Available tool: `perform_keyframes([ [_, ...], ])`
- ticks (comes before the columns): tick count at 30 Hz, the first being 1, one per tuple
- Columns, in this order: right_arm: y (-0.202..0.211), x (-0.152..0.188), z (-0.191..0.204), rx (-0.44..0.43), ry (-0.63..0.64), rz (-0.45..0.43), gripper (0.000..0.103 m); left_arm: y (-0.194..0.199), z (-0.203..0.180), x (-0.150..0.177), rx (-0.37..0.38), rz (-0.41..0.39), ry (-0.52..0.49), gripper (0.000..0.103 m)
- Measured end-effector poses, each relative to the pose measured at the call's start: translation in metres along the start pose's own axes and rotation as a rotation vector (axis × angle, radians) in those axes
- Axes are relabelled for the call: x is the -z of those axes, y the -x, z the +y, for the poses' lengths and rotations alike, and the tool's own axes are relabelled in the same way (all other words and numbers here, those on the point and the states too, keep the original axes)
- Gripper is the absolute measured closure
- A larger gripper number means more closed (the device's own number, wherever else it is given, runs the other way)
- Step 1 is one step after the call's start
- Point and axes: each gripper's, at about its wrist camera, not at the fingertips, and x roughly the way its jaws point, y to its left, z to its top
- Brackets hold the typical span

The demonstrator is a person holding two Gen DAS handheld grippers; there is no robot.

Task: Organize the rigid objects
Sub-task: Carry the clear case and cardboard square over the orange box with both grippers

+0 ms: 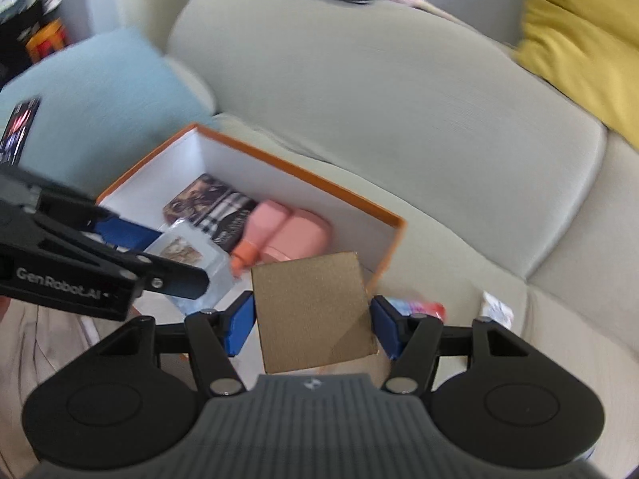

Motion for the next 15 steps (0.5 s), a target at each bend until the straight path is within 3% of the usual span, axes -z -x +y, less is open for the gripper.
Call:
perform_keyframes([
  [10,-0.055,-0.036,0.033,0.005,0.356,0.113,0.039,-0.038,0.030,-0.006,0.002,0.093,0.009,0.047],
  [15,-0.084,-0.043,0.036,0.000,0.464,0.174,0.039,-0.047,0.037,-0.006,0.029,0.111,-0.008,0.047],
])
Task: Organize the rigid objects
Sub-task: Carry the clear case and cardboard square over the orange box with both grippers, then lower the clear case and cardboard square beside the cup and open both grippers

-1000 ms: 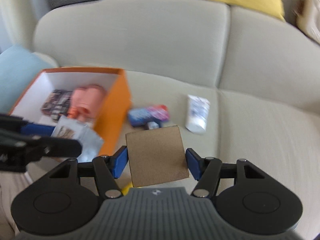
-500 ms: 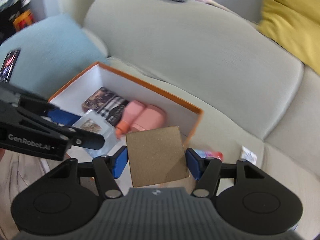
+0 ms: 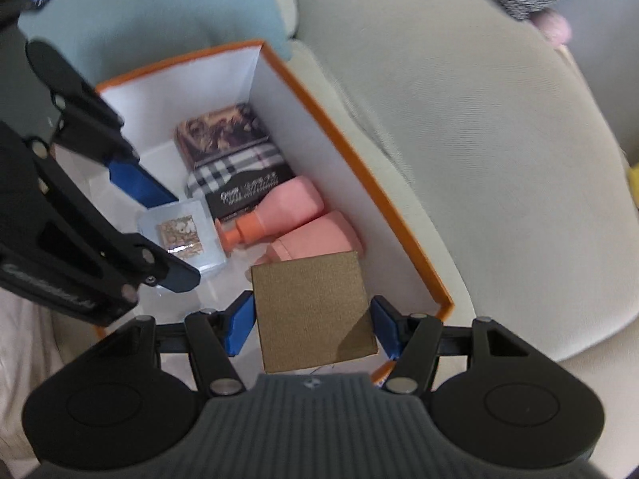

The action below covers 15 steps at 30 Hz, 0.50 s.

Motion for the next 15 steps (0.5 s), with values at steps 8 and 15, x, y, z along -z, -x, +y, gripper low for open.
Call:
perform_keyframes([
  [8,-0.037,-0.006,-0.002,-0.018,0.150,0.074,0.039,-0.013,0.011,0.001,0.054,0.009,0.028,0.047],
  [15,-0.067,0.002,0.002,0.027,0.340,0.093,0.039,-0.018,0.016,0.002,0.066,0.013,0.062,0.047],
])
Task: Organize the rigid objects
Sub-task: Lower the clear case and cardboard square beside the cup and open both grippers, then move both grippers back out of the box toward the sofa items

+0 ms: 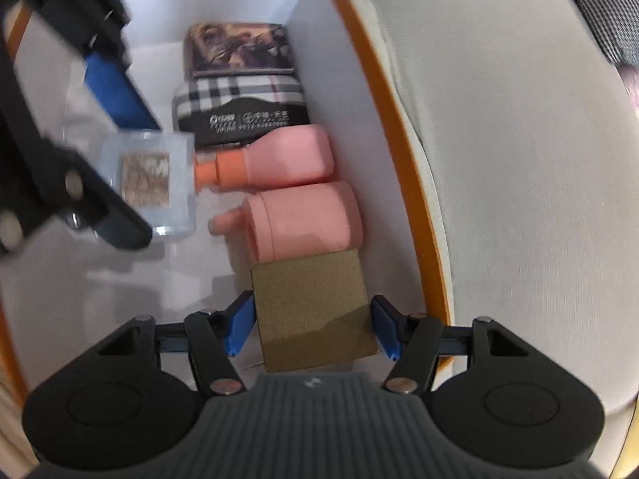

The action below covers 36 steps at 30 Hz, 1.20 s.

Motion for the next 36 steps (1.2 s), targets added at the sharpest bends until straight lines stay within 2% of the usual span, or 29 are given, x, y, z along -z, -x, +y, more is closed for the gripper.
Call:
perform_keyframes([
  [4,-0.015,0.002,0.002,0.004,0.070,0.015,0.039,-0.003,0.001,0.002,0.002,0.002,0.019,0.047],
  [12,-0.031,0.003,-0.003,0.013,0.044,0.022,0.039,-0.005,-0.011,0.006,-0.005,0.015,0.030,0.047],
  [14,-0.030,0.003,-0.001,0.047,0.054,0.011,0.040,-0.006,-0.012,0.005,-0.006,0.017,0.031,0.047],
  [23,-0.010,0.008,-0.001,0.097,0.011,-0.047,0.040,-0.004,-0.011,0.010,-0.015,0.010,0.059,0.047],
  [26,0.010,0.015,-0.007,0.119,-0.063,-0.097,0.040,-0.007,-0.014,0.011,-0.023,0.009,0.070,0.047],
  [30,0.044,0.033,-0.016,0.159,-0.290,-0.159,0.040,-0.014,-0.022,0.007,-0.025,0.004,0.074,0.047],
  [36,0.075,0.080,-0.027,0.257,-0.582,-0.178,0.039,-0.029,-0.038,0.003,-0.017,0.015,0.066,0.047],
])
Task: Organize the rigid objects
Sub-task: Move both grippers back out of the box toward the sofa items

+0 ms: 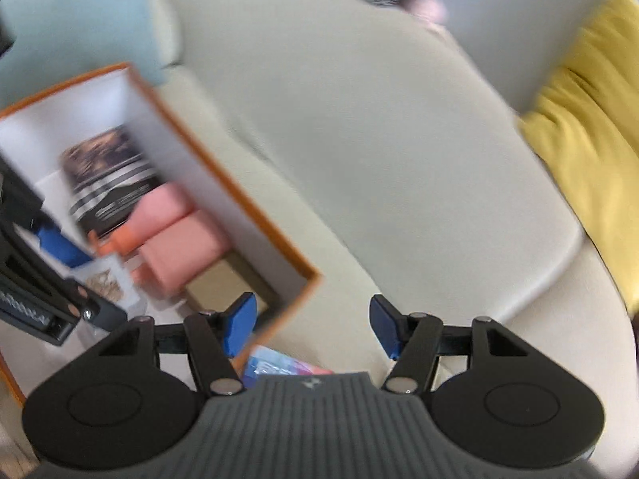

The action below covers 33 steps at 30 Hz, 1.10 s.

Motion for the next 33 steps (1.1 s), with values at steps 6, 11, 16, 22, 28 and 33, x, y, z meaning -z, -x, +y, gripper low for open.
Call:
perform_keyframes([
  [6,0.005,0.036,-0.007,0.060,-0.235,0.017,0.039,-0.023,-0.009,-0.009,-0.032,0.011,0.031,0.047],
  [11,0.007,0.058,-0.005,0.071,-0.412,0.046,0.039,-0.039,-0.014,-0.012,-0.054,0.014,0.052,0.047],
  [16,0.001,0.065,0.000,0.045,-0.489,0.058,0.039,-0.049,-0.018,-0.018,-0.054,0.007,0.050,0.047],
  [22,-0.001,0.067,-0.002,0.012,-0.531,0.096,0.038,-0.056,-0.020,-0.020,-0.046,0.012,0.067,0.047],
  [28,0.000,0.068,-0.002,-0.006,-0.559,0.110,0.036,-0.050,-0.013,-0.020,-0.039,0.007,0.057,0.044],
  [33,0.004,0.067,0.001,-0.006,-0.556,0.109,0.034,-0.032,-0.013,-0.016,-0.009,0.006,0.029,0.039],
])
